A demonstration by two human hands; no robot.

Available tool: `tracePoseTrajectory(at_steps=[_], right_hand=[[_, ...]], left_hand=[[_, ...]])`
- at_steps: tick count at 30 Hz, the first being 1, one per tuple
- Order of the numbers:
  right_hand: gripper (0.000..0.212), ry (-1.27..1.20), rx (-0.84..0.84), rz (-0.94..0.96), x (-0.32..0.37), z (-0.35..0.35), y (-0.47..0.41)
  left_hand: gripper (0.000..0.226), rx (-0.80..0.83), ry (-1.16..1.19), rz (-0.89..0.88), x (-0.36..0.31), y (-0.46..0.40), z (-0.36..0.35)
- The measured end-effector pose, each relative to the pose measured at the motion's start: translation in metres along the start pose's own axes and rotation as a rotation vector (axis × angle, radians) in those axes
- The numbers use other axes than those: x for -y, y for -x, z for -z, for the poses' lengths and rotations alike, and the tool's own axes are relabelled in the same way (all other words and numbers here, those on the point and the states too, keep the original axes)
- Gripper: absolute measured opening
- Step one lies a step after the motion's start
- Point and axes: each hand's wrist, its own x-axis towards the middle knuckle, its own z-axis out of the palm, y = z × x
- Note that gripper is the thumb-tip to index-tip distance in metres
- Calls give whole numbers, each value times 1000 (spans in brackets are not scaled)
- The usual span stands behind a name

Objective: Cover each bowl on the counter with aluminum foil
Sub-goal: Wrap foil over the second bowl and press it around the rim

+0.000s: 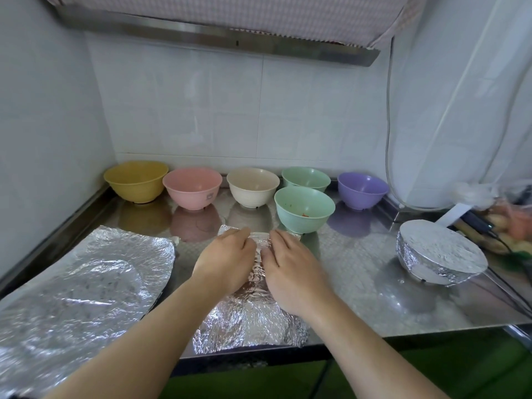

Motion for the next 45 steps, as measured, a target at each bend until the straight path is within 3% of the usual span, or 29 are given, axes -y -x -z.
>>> tracePoseTrajectory(at_steps=[2,3,7,12,16,19,23,27,32,40,45], right_hand=[[81,-8,-11,-23,0,3,-2],[81,-51,-23,-50,1,7,-1],[66,40,56,15,1,6,1],[76,-10,96,20,-2,13,1],[49,-94,135,-8,2,31,10],[49,-229,97,-91,7,36,9],[56,-327,101,-127,9,36,11],[58,-402,-77,-159,14,33,18],[76,-253,-210,-71,28,15,40],[70,-199,-323,-16,22,4,48],[78,-316,-198,-50,18,25,42]], left_hand=[[23,-2,192,245,-4,8,5],[21,-8,282,285,-4,13,6],[24,-45,366,224,3,29,7],[91,90,137,36,-2,53,16],[137,209,-8,-28,3,59,20],[155,234,-95,-41,9,56,18],[154,200,-81,-60,5,58,16],[153,192,-76,-41,2,60,19],[148,173,-109,-81,7,59,18],[147,162,-126,-86,8,59,17],[167,450,-19,14,5,50,43]])
